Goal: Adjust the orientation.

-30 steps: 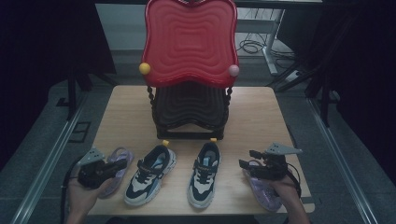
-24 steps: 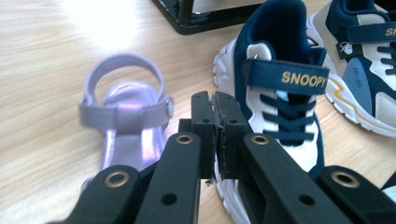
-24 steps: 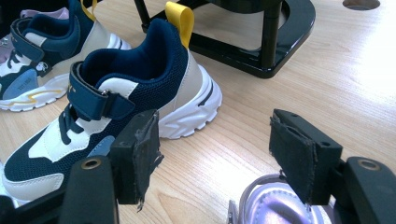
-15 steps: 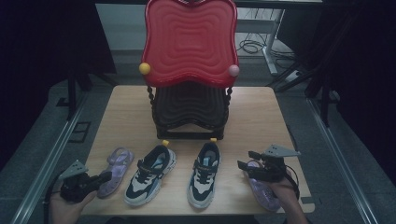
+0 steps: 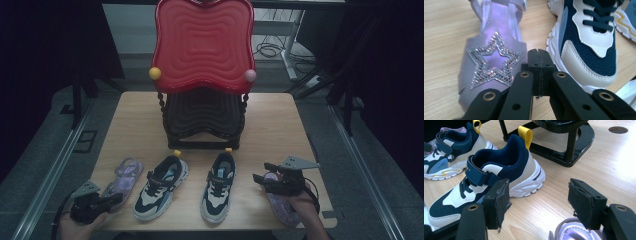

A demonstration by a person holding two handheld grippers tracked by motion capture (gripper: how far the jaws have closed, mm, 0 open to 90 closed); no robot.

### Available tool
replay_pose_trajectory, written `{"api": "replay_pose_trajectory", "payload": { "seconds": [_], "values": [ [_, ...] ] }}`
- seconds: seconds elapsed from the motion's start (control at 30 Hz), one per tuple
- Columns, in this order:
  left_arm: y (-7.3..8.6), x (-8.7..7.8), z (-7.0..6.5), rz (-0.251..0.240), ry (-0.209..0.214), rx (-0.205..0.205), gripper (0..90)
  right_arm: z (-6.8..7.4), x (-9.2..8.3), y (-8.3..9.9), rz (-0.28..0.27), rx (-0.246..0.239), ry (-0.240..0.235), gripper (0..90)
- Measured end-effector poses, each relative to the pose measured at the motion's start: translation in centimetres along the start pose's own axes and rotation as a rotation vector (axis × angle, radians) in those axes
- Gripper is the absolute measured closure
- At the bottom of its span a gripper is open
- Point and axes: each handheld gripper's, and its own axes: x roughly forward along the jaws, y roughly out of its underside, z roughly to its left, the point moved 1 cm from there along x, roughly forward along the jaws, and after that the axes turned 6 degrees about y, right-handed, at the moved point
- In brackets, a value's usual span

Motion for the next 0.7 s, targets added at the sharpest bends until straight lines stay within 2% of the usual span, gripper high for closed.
{"api": "replay_pose_trajectory", "payload": {
  "seconds": [0.2, 0.3, 0.6, 0.7],
  "values": [
    [0.2, 0.7, -0.2, 0.029, -0.005, 0.007, 89.6, 0.1, 0.2, 0.1, 0.006, -0.004, -0.004, 33.3],
    [0.4, 1.0, -0.2, 0.038, -0.012, -0.007, 89.7, 0.1, 0.2, 0.1, 0.006, -0.004, -0.002, 33.1],
    [0.6, 1.5, -0.3, 0.061, -0.009, -0.006, 89.8, 0.1, 0.3, 0.2, 0.007, -0.008, 0.001, 32.9],
    [0.9, 1.9, -0.6, 0.084, -0.022, -0.009, 89.8, 0.1, 0.4, 0.3, 0.011, -0.007, 0.001, 32.7]
  ]
}}
